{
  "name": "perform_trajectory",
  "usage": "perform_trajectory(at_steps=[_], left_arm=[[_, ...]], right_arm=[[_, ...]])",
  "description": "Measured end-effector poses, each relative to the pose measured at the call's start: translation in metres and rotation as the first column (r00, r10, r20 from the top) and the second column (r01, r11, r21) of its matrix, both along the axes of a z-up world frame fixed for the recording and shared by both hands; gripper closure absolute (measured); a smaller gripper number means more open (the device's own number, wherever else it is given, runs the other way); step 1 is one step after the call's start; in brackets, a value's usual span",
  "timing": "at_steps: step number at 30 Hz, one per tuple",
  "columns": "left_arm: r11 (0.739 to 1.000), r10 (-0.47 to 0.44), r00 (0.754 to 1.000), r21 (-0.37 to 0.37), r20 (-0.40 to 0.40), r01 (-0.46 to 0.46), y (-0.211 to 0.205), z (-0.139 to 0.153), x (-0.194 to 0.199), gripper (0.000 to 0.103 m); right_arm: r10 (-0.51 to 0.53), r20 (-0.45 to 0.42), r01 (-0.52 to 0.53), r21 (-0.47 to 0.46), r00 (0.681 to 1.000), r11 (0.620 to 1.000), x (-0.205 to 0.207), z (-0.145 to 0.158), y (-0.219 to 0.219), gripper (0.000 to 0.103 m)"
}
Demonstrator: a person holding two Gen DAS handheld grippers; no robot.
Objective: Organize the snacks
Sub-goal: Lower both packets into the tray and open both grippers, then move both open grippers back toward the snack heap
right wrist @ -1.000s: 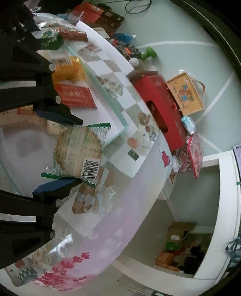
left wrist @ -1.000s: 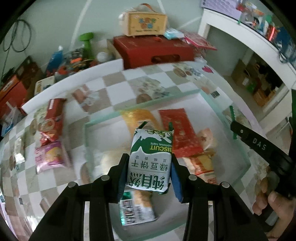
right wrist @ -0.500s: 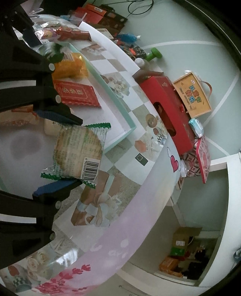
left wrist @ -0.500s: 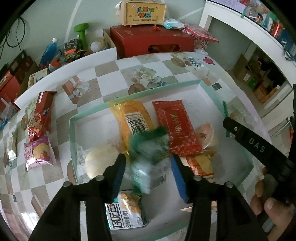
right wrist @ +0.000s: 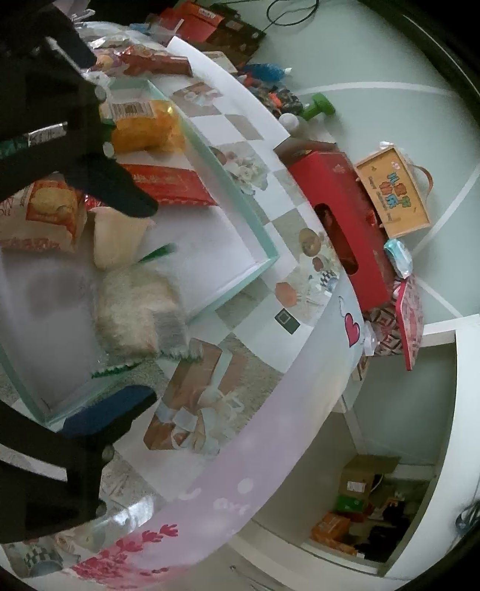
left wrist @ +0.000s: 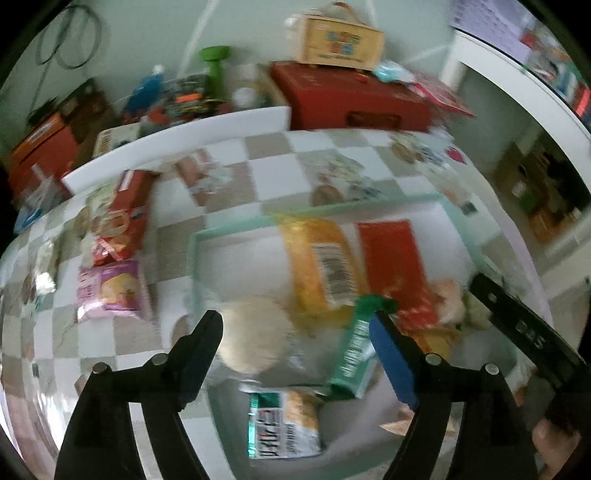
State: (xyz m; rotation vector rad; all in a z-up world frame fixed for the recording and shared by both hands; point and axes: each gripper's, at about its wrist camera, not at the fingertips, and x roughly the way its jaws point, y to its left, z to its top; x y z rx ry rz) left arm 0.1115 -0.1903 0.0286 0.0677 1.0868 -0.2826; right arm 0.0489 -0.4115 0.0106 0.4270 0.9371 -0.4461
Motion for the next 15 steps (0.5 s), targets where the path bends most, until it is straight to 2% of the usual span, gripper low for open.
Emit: perform_trajectory(at_steps=[4,10,11,13,15], left_arm=[[0.996,0.085,0.996,-0.001,-0.008,-0.085,0.017,-0.005,0.007,0.020],[0.989,0.148,0.989,-0.004,-0.008,-0.148,0.030,-0.009,0.011,0.019],[0.988,0.153,0.988,-0.009,-0.008,-0.153,0.032,-0.010,0.012,0.017],[0.986,0.165,0.986,-0.016,-0.002,-0.165,0.034,-0.010,0.012,0.001],[0.985,0.174,0.985,-0.017,0.010,-0.173,0.036,-0.009,0.011,0.001]], right_arm=[[-0.005,-0.006,0.005,-0.006,1.000,1.000,0.000,-0.001,0.000,0.000],[0.008,-0.012,-0.008,-0.020,1.000,1.000,0.003,-0.001,0.003,0.000],[0.011,-0.013,-0.011,-0.026,1.000,1.000,0.004,-0.001,0.004,0.000],[0.017,-0.015,-0.017,-0.037,1.000,0.999,0.005,0.000,0.006,0.000],[0.028,-0.012,-0.028,-0.046,1.000,0.999,0.006,0.000,0.009,0.000]])
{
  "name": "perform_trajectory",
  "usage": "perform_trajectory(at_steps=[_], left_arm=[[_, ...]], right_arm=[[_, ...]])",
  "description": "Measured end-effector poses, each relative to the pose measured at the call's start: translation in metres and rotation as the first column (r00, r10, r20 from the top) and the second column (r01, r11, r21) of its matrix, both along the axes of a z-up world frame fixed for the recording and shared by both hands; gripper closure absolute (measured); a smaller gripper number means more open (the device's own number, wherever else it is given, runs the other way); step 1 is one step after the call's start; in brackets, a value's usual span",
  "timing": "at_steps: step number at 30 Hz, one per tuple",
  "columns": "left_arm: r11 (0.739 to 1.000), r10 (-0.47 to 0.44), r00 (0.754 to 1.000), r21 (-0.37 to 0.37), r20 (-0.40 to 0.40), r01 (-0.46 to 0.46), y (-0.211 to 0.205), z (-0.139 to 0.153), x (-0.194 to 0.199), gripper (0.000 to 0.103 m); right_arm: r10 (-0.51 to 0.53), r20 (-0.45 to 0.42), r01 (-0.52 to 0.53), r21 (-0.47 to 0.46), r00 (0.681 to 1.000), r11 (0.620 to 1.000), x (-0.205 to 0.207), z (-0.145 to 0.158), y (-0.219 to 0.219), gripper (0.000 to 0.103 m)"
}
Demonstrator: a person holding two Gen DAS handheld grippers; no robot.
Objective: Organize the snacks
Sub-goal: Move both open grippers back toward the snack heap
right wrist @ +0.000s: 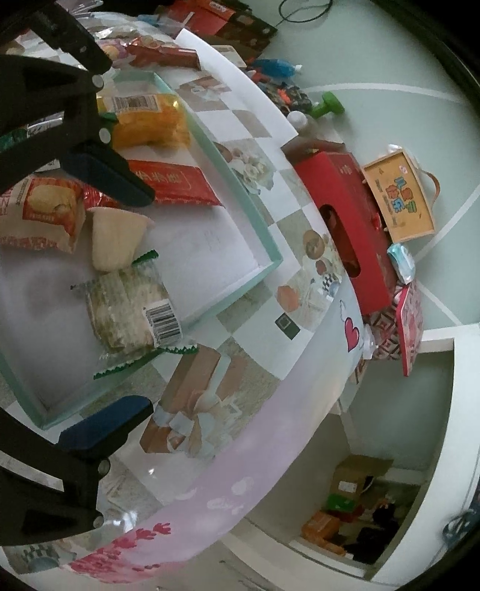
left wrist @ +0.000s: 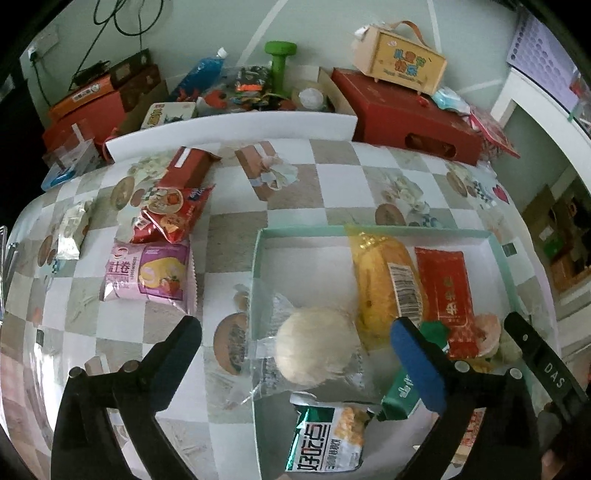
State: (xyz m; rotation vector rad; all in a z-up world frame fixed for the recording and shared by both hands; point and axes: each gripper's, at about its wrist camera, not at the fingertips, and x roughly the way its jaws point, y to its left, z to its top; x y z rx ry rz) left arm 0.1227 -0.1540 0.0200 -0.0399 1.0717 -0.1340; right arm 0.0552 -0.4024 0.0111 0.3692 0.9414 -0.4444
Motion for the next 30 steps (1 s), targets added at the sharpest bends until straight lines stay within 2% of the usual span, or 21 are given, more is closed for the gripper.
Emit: perform_trajectory(at_steps=[20,24,30], left_arm=[[0.998,0.042,0.999,-0.036,-0.034,-0.043,0.024,-0.006,0.003,0.001],[0.996,0.071,0.997,-0.043,-0.027,-0.072,0.046,-0.004,0.002,0.001],[0.988,0.149,0.989,-0.028,-0.027,-0.149,0.096,-0.003,-0.002,0.001]], right_arm=[[0.046,-0.001,-0.046,-0.043,0.999,0.998,0.008,0.006,0.020,0.000],[0.064,0.019,-0.063,-0.040,0.998,0.997,0.011,0.012,0.031,0.000],[0.178,0.048,-0.177,-0.031,0.983,0.984,0.024,0.020,0.073,0.000]])
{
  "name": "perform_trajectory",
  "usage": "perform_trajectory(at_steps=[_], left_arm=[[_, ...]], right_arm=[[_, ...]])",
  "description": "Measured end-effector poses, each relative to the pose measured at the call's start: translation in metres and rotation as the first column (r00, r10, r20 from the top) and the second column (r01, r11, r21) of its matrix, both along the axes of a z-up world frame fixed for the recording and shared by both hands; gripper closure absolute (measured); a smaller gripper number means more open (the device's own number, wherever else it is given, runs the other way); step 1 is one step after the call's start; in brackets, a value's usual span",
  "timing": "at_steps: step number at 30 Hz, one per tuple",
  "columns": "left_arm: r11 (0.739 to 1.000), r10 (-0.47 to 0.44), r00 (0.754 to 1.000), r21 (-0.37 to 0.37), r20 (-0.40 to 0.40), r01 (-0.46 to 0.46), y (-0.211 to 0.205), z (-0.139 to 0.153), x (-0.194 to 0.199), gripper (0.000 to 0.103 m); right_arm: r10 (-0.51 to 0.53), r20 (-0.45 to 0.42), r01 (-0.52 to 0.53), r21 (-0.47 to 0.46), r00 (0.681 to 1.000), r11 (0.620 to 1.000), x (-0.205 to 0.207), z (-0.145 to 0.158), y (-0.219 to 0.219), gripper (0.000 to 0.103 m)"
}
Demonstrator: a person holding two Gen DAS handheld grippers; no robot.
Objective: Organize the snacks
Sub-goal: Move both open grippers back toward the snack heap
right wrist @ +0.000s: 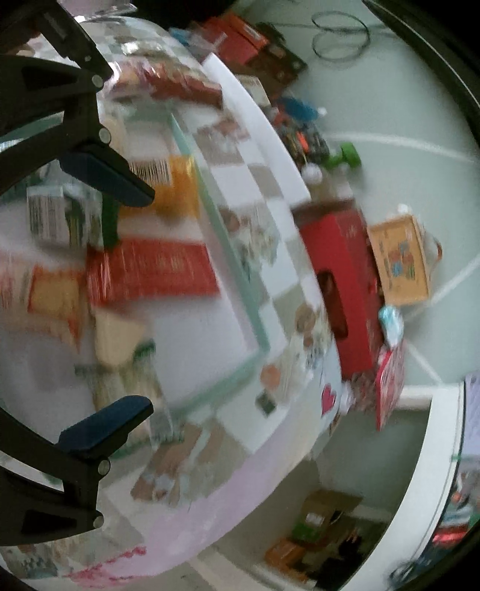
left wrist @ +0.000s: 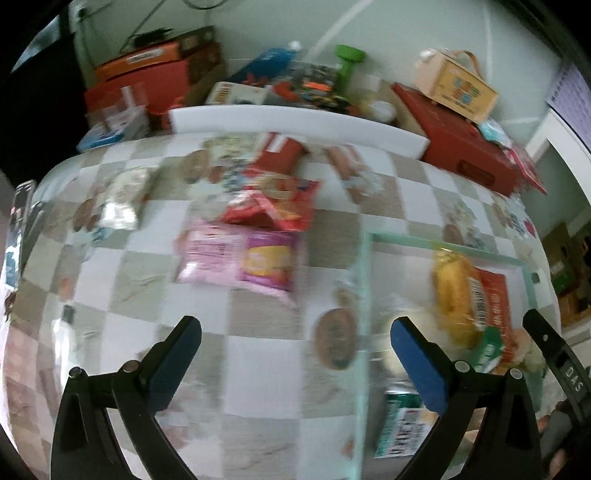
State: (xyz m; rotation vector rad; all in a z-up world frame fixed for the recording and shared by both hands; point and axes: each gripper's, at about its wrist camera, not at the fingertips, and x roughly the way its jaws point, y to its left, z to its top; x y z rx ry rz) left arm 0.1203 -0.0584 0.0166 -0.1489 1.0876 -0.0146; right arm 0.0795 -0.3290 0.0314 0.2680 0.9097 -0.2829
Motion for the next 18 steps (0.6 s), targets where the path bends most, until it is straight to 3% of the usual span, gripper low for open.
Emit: perform_trajectory(at_steps=[10,18], left_arm=[[0.993,0.118,0.993,0.002,-0.012,-0.118,0.074,-0.004,-0.011,0.001],[0.987,0.160,0.987,-0.027,-0.005,-0.160,0.107,-0.006,-0.018,0.001]], right_arm=[[0.207,0.019,-0.207,-0.017,0.978,0.978,0.012,0.006,0.085,0.000],[0.314,0.018,-0.314,-0.001,0.949,0.949,0.015,0.000,0.134,0.000]])
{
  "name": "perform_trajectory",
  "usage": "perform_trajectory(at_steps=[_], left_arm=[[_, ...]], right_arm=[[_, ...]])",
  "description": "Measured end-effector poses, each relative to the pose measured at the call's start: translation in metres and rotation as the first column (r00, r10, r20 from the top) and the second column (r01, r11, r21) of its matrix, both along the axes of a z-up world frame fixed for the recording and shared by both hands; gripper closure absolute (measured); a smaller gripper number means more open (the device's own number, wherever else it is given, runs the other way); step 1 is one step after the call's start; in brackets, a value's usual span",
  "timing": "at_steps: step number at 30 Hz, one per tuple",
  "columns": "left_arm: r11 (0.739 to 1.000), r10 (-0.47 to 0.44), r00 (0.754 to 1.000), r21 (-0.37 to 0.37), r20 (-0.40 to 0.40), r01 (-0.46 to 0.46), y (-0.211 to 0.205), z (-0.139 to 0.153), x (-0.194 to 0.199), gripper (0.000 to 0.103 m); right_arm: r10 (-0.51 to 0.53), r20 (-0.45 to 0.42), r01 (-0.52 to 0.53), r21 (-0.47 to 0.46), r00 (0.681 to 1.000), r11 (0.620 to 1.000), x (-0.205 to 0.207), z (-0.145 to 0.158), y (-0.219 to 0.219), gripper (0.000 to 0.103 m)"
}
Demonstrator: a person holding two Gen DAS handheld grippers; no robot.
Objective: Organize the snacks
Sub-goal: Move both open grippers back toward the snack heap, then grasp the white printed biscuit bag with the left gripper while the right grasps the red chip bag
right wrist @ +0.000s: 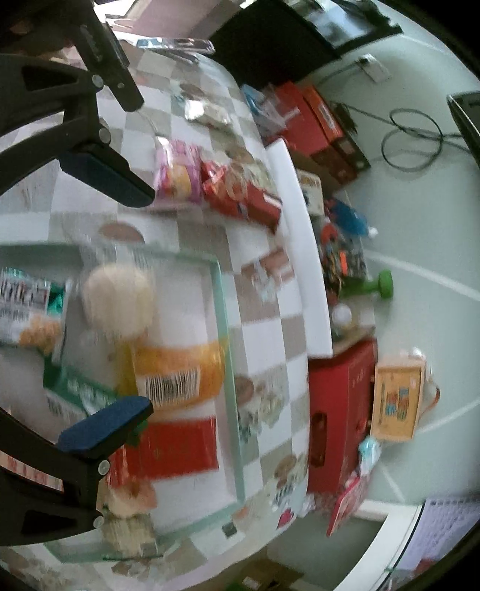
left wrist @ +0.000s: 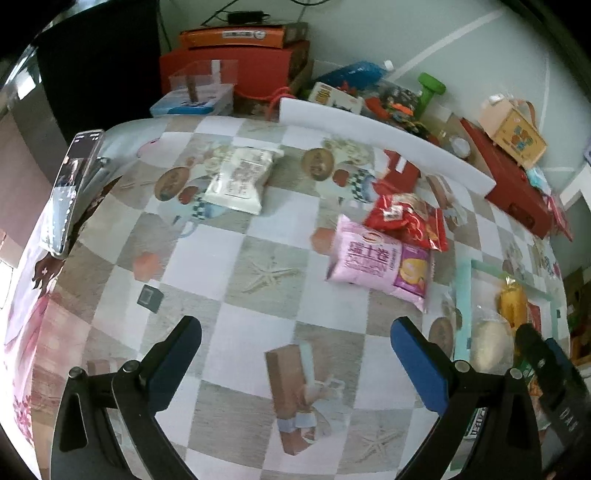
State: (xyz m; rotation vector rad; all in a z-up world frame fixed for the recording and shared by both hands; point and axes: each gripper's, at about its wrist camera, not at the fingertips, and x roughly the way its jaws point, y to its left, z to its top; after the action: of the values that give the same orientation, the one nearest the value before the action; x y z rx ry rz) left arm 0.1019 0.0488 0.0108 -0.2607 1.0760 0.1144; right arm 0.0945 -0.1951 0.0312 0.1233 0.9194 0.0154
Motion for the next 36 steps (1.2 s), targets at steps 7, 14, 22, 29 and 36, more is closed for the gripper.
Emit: perform_trajectory(at_steps=[7,14,22,29,36], left_arm=[[0.999,0.029,0.999,-0.028,0.036,-0.028,0.024,-0.001,0.003,0.001],[0.998,0.058,0.997,-0.011,0.044,-0.058,0.044,-0.004,0.019,0.001],[0.998,0.060,0.991,-0.025,0.120,-0.057,0.057,0.009,0.050,0.001],[0.997,0.065,0.988,-0.045,0.142,-0.059,0.071,-0.001,0.075,0.001],[0.998,0.062,0.988,-0.002,0.140,-0.063,0.079,-0.017,0.098,0.001]], right_arm=[[0.065,-0.006,-0.065,-0.022,0.998,0.998,0.003,-0.007,0.029,0.000],[0.089,-0.010,-0.090,-0.034,0.996,0.995,0.013,-0.008,0.044,0.000],[0.084,0.034,-0.085,0.027,0.996,0.996,0.041,0.006,0.057,0.000],[0.061,0.063,-0.065,0.055,0.996,0.996,0.074,0.009,0.070,0.000],[0.060,0.073,-0.063,0.034,0.996,0.997,0.098,-0.010,0.088,0.000]])
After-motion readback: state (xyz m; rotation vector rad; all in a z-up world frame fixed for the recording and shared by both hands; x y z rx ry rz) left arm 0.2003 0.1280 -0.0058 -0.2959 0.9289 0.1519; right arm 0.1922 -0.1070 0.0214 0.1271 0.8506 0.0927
